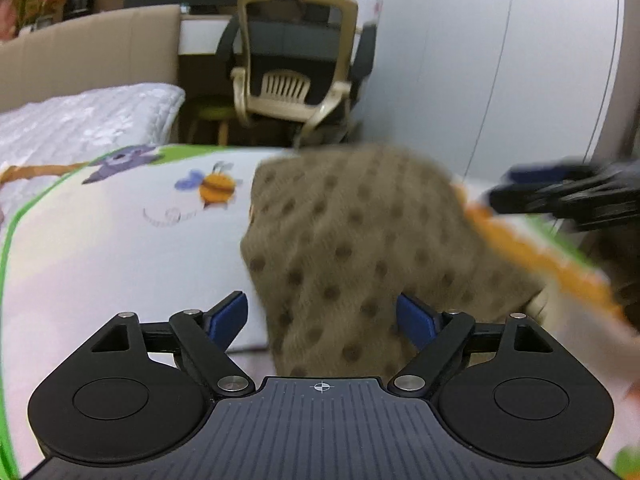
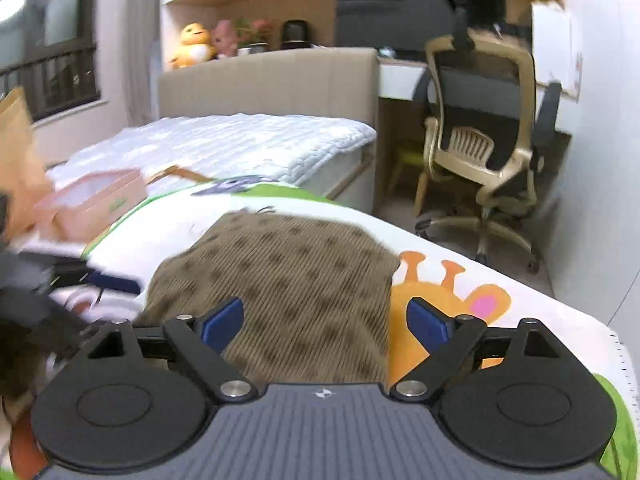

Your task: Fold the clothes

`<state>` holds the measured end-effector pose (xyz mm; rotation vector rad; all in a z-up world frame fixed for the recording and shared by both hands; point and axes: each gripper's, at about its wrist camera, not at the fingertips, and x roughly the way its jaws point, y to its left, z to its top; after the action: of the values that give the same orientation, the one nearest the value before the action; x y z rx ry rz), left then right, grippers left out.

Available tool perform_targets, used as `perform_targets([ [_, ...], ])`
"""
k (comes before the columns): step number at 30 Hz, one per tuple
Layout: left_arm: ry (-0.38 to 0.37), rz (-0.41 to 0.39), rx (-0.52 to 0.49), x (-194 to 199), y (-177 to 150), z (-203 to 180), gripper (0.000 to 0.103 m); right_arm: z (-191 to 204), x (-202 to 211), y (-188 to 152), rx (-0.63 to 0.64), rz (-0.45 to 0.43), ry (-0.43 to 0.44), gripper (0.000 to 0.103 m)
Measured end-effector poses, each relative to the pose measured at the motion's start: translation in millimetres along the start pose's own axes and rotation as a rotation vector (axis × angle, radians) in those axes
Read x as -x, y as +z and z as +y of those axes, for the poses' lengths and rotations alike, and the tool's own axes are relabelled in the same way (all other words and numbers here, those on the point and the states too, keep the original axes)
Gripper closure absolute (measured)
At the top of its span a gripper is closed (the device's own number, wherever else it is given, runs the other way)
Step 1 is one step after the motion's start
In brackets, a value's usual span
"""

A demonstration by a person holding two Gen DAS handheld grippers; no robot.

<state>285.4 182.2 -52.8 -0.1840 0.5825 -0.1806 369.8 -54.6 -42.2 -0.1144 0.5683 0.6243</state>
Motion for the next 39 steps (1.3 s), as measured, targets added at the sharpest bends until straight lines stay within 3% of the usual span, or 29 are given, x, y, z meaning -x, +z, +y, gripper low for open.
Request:
perform_targets([
  [2,-0.044,-0.03,0.093,1.5,11.8,9.1,0.01,-11.2,-29.7,8.9,-0.058,0.048,-0.034,0.013],
  [5,-0.049,-0.016,0.209,-21.2,21.5,23.6,0.01,-18.0,-71.4,0.1,-0.054,0.134,-0.135,0.013],
  [9,-0.077,0.056,0.326,-56.3,13.5,43.7,0.008,-21.0,-68.8,-24.0,-0.109,0.139,-0.109,0.013],
  [13,-0.102,0.035,0.382,-58.2,9.5,55.1,0.012,-15.0,-70.1,-28.7,-0.122,0.112,-0.094,0.013],
  [16,-0.043,0.002,0.337,-53.1,18.1,59.9,0.015,2.2,-83.3,-18.4,-0.106,0.102,-0.074,0.015],
  [19,0.062,-0.015,0.284,-51.4,25.8,67.6,0.013,27.2,-97.2,-7.5,-0.036,0.089,-0.058,0.015],
  [21,0.075,-0.011,0.289,-47.9,27.0,70.5,0.013,34.5,-98.5,-2.6,-0.008,0.081,-0.066,0.015],
  [24,0.096,-0.013,0.245,-39.1,25.4,61.6,0.013,33.8,-81.4,-1.1,-0.015,0.073,-0.067,0.015],
  [27,0.116,-0.001,0.2,-33.6,20.1,49.9,0.013,41.1,-53.7,-10.6,0.06,0.055,-0.045,0.009],
  [30,0.116,0.024,0.169,-29.1,8.7,40.1,0.012,49.7,-41.0,-28.5,0.139,0.096,-0.054,0.008],
  [36,0.2,0.091,0.037,-10.9,-23.1,23.7,0.009,42.2,-18.5,-46.4,0.092,0.158,0.001,0.003],
  [39,0.247,0.105,-0.027,0.6,-33.3,16.2,0.009,42.4,-4.4,-48.4,0.101,0.134,0.002,0.0],
])
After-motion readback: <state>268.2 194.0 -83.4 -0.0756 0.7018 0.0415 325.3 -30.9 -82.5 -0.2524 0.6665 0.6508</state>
